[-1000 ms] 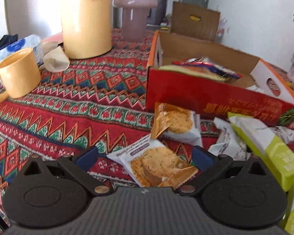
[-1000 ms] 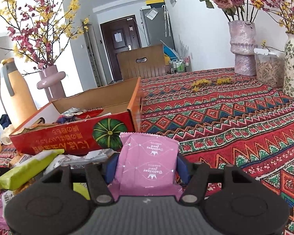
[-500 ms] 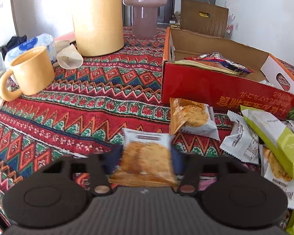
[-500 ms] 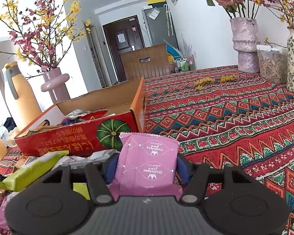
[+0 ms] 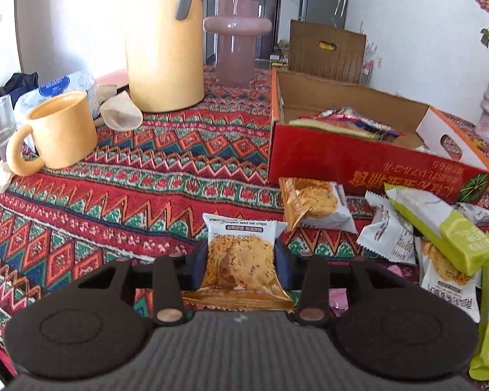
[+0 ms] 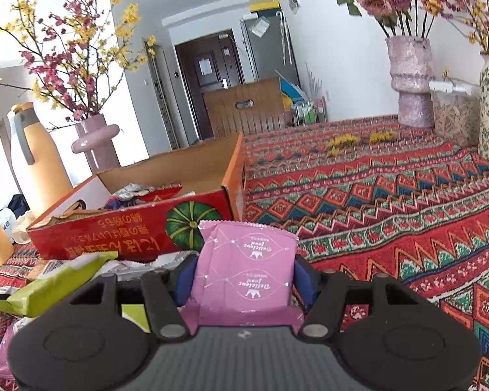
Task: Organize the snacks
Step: 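Carry both held packets over the cardboard box, then open both tools to drop the packets into the box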
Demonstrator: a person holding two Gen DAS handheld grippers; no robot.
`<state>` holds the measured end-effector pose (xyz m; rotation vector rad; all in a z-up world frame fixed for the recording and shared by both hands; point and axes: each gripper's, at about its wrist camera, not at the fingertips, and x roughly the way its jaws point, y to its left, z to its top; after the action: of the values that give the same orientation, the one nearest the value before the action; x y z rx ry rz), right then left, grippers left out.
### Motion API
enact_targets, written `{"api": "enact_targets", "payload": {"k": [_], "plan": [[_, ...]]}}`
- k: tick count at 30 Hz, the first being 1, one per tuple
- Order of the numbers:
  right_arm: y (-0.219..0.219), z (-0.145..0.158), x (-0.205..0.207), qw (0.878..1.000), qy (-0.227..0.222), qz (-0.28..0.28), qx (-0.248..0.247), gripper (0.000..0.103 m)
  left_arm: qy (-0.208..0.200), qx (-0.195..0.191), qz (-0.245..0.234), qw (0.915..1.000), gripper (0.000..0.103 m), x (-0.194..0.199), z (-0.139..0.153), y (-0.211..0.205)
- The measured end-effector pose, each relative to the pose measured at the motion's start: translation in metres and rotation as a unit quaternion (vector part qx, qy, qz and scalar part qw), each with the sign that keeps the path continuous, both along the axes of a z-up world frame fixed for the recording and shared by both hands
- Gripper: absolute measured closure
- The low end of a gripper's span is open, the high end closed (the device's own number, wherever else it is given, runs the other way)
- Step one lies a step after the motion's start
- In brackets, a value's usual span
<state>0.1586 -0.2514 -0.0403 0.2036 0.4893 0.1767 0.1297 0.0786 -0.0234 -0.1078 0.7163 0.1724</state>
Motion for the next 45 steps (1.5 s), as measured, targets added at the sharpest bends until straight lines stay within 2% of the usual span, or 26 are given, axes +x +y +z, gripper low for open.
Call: {"api": "enact_targets", "payload": {"k": [5,12,21,25,32,38,45], "plan": [[0.006,0.009,-0.007,1.0,-0.012,0.008,-0.015,0.042,-0.028,0.004,-0.014,0.9995,0.061,-0.001,0.015,-0.004],[0.02,0.037,-0.006,0.998,-0.049,0.026,-0.036,0.042,-0.076,0.016,-0.042,0.9961,0.061,0.011,0.046,-0.019],[0.05,0.066,0.02,0.994,-0.082,0.056,-0.047,0.042,-0.115,0.023,-0.061,0.9912,0.061,0.053,0.074,-0.04],[0.063,0.076,0.039,0.993,-0.088,0.065,-0.046,0.042,-0.118,0.023,-0.06,0.9909,0.061,0.075,0.08,-0.046],[0.083,0.086,0.075,0.993,-0.093,0.063,-0.046,0.042,-0.114,0.012,-0.046,0.9924,0.061,0.114,0.082,-0.052],[0.089,0.069,0.096,0.995,-0.078,0.045,-0.04,0.042,-0.115,0.008,-0.039,0.9926,0.061,0.14,0.071,-0.057],[0.086,0.053,0.103,0.997,-0.053,0.034,-0.042,0.042,-0.112,0.013,-0.052,0.9922,0.061,0.143,0.051,-0.061]]}}
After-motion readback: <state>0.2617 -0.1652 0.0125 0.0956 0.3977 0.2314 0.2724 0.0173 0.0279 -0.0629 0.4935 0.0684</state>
